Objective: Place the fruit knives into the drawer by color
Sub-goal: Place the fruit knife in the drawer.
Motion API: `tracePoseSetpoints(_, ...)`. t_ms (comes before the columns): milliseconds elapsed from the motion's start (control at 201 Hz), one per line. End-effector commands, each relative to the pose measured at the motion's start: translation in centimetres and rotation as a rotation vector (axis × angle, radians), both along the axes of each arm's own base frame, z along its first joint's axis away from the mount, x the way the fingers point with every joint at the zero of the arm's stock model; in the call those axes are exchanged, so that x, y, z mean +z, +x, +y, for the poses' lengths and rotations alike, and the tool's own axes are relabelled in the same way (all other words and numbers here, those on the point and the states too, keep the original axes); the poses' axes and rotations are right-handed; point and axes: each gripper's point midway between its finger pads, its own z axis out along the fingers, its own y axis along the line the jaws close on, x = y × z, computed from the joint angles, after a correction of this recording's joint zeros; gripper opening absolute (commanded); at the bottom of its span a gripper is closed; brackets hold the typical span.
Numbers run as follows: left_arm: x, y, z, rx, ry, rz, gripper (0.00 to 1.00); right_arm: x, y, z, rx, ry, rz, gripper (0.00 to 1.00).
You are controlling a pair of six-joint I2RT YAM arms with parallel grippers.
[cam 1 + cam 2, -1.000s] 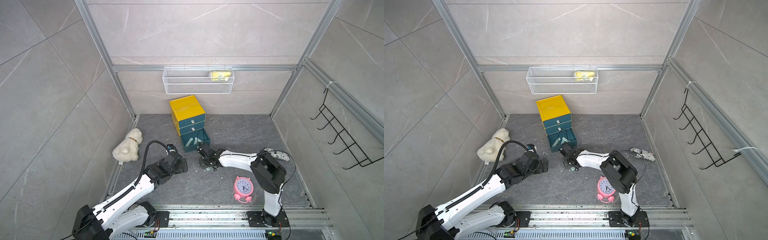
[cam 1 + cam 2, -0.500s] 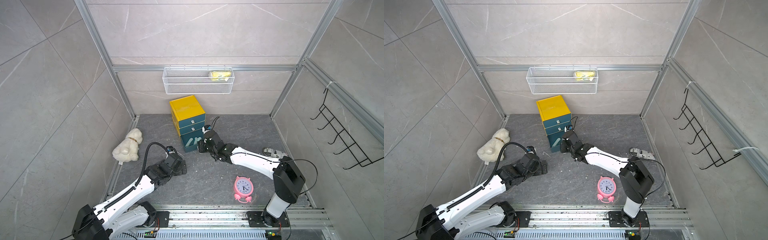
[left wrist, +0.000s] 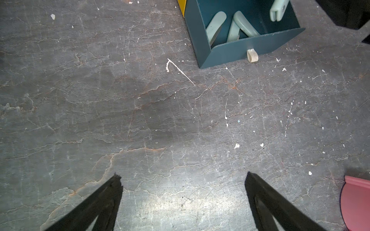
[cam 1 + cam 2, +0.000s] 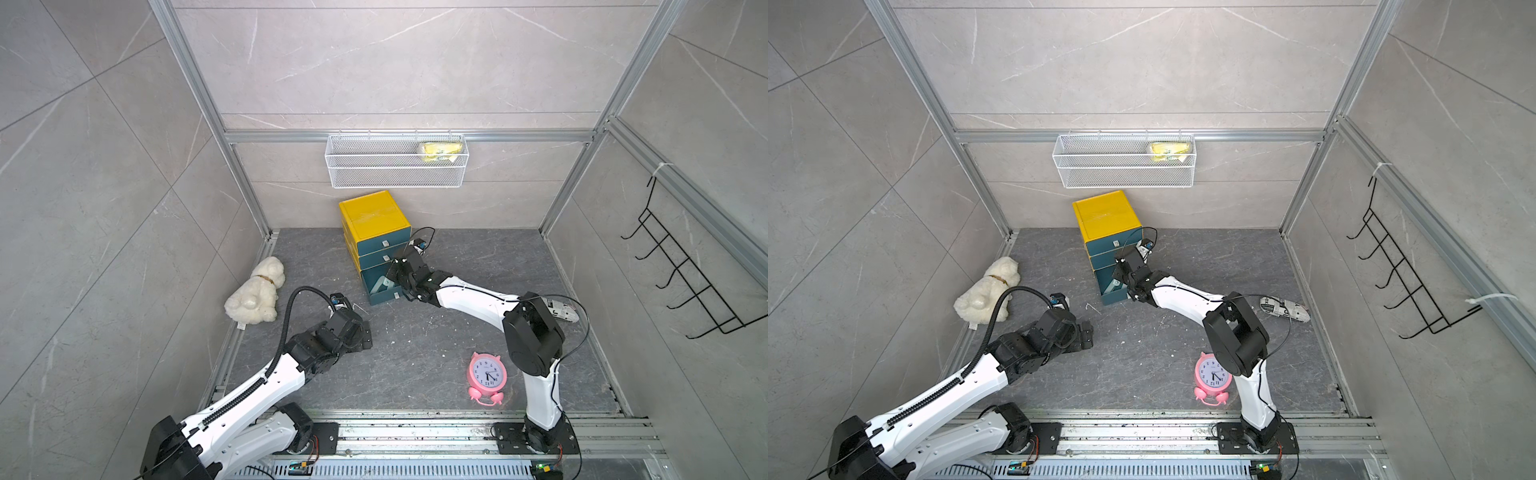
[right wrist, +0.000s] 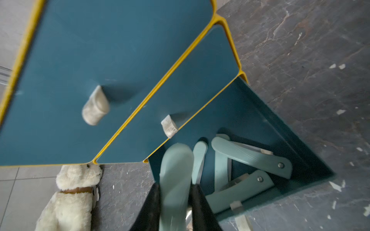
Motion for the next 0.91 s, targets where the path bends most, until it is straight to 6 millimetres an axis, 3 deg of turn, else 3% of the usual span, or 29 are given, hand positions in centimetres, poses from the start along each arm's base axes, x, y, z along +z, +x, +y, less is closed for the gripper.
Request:
tracePoseSetpoints(0,0.5,0.0,0.1,0.017,-0.023,-0.006,0.99,-0.3,0.7,-0.3,-0.096,0.041,0.028,0.21)
tracePoseSetpoints(154,0.7,0.1,-0.1,0.012,-0.028,-0.007,0.99,-2.2,1.0,-0.2,-0.136,0.047,0.086,0.24)
tracePoseSetpoints(443,2.1,0.2,0.1,0.017,-0.033,-0.026,0.99,-3.6,1.8,0.1,-0.142,0.053,0.121,0.44)
tracePoseSetpoints(667,5.1,1.3,-0.1,0.013,-0.032,-0.086,0.99,-0.2,1.9,0.7,-0.077,0.075,0.044,0.54)
tracePoseSetpoints(766,7.3,2.5,-0.1,0.008,-0.029,-0.136,0.99,1.6,1.3,0.6,-0.043,0.095,0.016,0.57)
tracePoseSetpoints(901,11.0,5.4,0.4,0.048,-0.055,-0.184,0.99,2.4,-0.4,0.0,-0.005,0.117,0.002,0.59)
